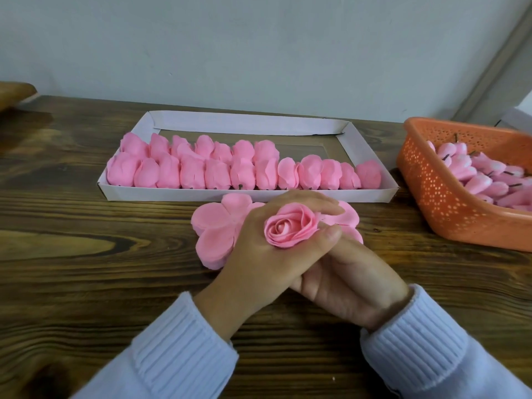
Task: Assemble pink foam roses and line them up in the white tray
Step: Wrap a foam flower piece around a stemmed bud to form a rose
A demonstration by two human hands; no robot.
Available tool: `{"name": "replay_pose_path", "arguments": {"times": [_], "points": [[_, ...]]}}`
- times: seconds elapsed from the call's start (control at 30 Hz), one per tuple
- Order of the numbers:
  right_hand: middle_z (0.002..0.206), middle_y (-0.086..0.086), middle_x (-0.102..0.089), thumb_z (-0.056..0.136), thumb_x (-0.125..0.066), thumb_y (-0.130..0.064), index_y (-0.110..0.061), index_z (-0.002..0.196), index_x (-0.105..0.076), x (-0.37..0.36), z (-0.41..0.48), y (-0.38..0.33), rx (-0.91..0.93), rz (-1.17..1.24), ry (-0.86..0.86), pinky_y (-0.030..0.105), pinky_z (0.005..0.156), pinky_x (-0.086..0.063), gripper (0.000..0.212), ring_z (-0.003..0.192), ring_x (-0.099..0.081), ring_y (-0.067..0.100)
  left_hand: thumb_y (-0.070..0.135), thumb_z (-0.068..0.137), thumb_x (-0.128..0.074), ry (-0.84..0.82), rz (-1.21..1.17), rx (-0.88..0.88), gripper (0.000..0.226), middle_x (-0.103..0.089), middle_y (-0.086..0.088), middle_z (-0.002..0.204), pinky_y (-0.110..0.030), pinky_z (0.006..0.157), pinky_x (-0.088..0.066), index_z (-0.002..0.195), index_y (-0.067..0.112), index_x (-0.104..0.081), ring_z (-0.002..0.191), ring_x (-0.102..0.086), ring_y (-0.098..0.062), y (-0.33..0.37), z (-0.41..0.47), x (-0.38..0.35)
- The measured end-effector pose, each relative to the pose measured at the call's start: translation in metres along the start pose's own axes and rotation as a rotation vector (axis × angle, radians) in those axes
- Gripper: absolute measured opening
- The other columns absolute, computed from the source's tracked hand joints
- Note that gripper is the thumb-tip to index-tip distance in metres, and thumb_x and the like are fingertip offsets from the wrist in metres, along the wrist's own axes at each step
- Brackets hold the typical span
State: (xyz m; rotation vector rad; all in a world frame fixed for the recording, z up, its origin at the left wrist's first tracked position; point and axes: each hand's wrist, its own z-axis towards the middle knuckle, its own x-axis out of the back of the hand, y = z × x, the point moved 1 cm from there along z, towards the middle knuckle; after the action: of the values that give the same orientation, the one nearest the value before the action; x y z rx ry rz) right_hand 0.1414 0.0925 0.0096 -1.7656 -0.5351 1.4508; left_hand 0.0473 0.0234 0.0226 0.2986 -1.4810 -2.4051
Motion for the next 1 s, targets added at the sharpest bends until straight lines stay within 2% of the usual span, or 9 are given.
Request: {"name": "replay_pose_path", "arguments": {"times": [0.1,0.23,0.37,0.47,0.57,0.7,0.8,0.87,1.0], "points": [[0.110,0.003,-0.068,0.088,-0.055,-0.017,-0.010,0.113,-0.065,-0.0015,-0.0009,-0.0010,0.039,0.016,-0.013,0.027,0.083,-0.054,0.028,0.106,-0.065,0.015,0.005,0.075,-0.070,-0.002,0.004,-0.001,0.024,-0.071,0.007,0.101,-0.013,0.083,-0.048,0.097,0.014,-0.069,0.098,-0.066,-0.003,0.0007,0.0002,-0.0014],[0.115,0.009,-0.065,0.089,-0.060,-0.012,0.002,0.125,-0.047,-0.0027,-0.0008,-0.0036,0.069,0.037,-0.060,0.029,0.085,-0.053,0.041,0.110,-0.062,0.019,0.006,0.075,-0.071,0.013,0.007,-0.024,0.021,-0.071,0.008,0.097,-0.014,0.084,-0.047,0.092,0.018,-0.070,0.098,-0.065,-0.003,0.0008,0.0009,-0.0013],[0.123,0.006,-0.063,0.082,-0.072,-0.032,-0.012,0.120,-0.063,-0.0007,-0.0009,-0.0032,0.008,0.071,-0.092,0.032,0.096,-0.050,0.044,0.116,-0.059,0.019,0.021,0.080,-0.067,-0.001,-0.008,-0.006,0.015,-0.071,0.010,0.102,-0.016,0.090,-0.046,0.095,0.023,-0.070,0.106,-0.063,-0.008,-0.0004,0.0007,0.0009],[0.119,0.002,-0.066,0.079,-0.074,-0.040,-0.018,0.115,-0.069,-0.0011,-0.0010,-0.0027,-0.007,0.025,-0.079,0.030,0.094,-0.052,0.042,0.113,-0.062,0.016,0.018,0.081,-0.068,-0.029,-0.021,-0.005,0.019,-0.070,0.015,0.104,-0.012,0.089,-0.045,0.098,0.024,-0.069,0.106,-0.063,-0.002,0.0001,0.0006,0.0006],[0.113,0.003,-0.068,0.084,-0.070,-0.024,-0.012,0.114,-0.067,-0.0016,-0.0022,-0.0026,0.044,-0.017,-0.064,0.028,0.088,-0.053,0.032,0.109,-0.063,0.015,0.013,0.079,-0.071,-0.048,0.008,-0.059,0.017,-0.070,0.014,0.102,-0.014,0.088,-0.046,0.093,0.023,-0.070,0.104,-0.063,-0.004,0.0011,0.0015,-0.0009],[0.114,0.010,-0.065,0.085,-0.061,-0.010,-0.001,0.125,-0.051,-0.0010,-0.0032,-0.0040,0.071,0.025,-0.048,0.030,0.083,-0.054,0.042,0.109,-0.063,0.021,0.018,0.077,-0.068,-0.017,0.011,-0.075,0.010,-0.070,0.007,0.101,-0.019,0.089,-0.047,0.086,0.022,-0.071,0.104,-0.064,-0.007,0.0009,0.0012,-0.0007],[0.122,0.009,-0.061,0.078,-0.075,-0.029,-0.011,0.122,-0.061,-0.0002,-0.0013,-0.0035,0.021,0.055,-0.075,0.035,0.093,-0.051,0.050,0.116,-0.057,0.023,0.025,0.079,-0.064,-0.018,0.003,-0.016,0.013,-0.070,0.010,0.103,-0.020,0.091,-0.047,0.090,0.023,-0.073,0.106,-0.063,-0.008,-0.0001,0.0012,0.0017],[0.121,0.012,-0.057,0.074,-0.076,-0.043,-0.018,0.114,-0.068,-0.0007,-0.0005,-0.0019,-0.044,-0.013,-0.022,0.037,0.095,-0.044,0.048,0.116,-0.051,0.027,0.028,0.080,-0.063,-0.028,-0.014,0.022,0.018,-0.070,0.009,0.106,-0.022,0.093,-0.047,0.095,0.023,-0.071,0.110,-0.062,-0.008,-0.0014,0.0018,0.0031],[0.111,0.007,-0.063,0.085,-0.058,-0.037,-0.023,0.102,-0.074,-0.0013,-0.0009,0.0016,-0.031,-0.070,0.085,0.030,0.087,-0.049,0.027,0.107,-0.056,0.021,0.014,0.080,-0.069,-0.035,-0.015,0.018,0.014,-0.069,0.004,0.106,-0.020,0.090,-0.047,0.094,0.016,-0.071,0.108,-0.063,-0.009,-0.0027,0.0023,0.0023]]}}
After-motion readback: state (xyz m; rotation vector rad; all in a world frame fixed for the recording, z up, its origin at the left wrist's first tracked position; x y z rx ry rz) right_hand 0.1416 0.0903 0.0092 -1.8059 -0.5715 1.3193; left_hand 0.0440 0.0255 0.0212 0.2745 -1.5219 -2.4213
